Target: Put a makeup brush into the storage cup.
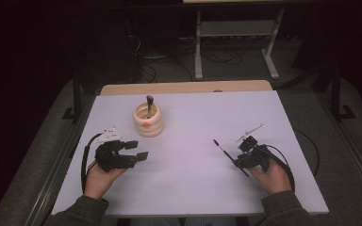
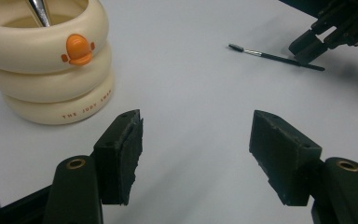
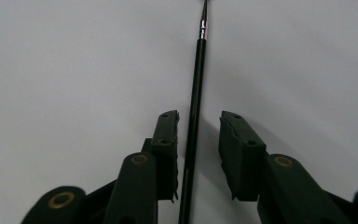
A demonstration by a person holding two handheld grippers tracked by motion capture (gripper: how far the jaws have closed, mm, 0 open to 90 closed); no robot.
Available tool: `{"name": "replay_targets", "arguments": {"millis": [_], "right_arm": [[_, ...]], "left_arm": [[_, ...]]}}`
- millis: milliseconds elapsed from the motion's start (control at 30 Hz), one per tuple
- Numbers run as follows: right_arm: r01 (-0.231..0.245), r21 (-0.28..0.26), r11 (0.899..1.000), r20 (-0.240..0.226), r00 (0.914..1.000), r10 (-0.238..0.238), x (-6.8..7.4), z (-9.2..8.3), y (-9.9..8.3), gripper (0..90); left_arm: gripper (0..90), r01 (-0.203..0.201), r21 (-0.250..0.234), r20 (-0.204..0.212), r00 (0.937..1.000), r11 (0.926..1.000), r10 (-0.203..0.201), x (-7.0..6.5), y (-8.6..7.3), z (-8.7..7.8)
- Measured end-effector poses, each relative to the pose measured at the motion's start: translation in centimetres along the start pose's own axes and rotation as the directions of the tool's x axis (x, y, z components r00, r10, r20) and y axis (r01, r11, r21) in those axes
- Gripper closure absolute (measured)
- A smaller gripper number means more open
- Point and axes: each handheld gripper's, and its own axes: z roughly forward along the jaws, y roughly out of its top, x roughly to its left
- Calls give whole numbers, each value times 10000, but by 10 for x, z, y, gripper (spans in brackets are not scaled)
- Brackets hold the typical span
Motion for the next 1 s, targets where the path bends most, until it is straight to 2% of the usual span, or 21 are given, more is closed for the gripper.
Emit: {"name": "replay_targets", "arguments": {"millis": [300, 400, 567, 600, 700, 900, 1000], "right_arm": [[416, 566, 9975, 339, 9985, -435, 7, 7, 3, 748], [392, 675, 9969, 627, 9971, -435, 11, 9, 4, 755], [48, 808, 9967, 743, 9972, -108, 13, 9, 6, 821], [14, 841, 9965, 683, 9976, -72, 13, 10, 7, 848], [5, 981, 9952, 690, 9976, -73, 13, 10, 9, 849], [-191, 850, 9962, 464, 9988, 152, 9, 9, 7, 849], [-292, 788, 9965, 324, 9991, 267, 6, 8, 7, 850]], "left_arm": [[338, -20, 3, 21, 10000, 10000, 20, 0, 0, 0], [338, 21, 47, 38, 10000, 10000, -21, -1, 0, 1], [338, -37, 109, 56, 10000, 9999, 36, -2, 0, 4], [338, -22, 89, 48, 10000, 10000, 21, -1, 0, 3], [339, 3, 51, 7, 10000, 10000, -3, 1, -1, 1], [349, 28, 28, 28, 10000, 10000, -28, 2, 0, 1], [349, 165, -123, -12, 9999, 9998, -165, 3, 0, -2]]}}
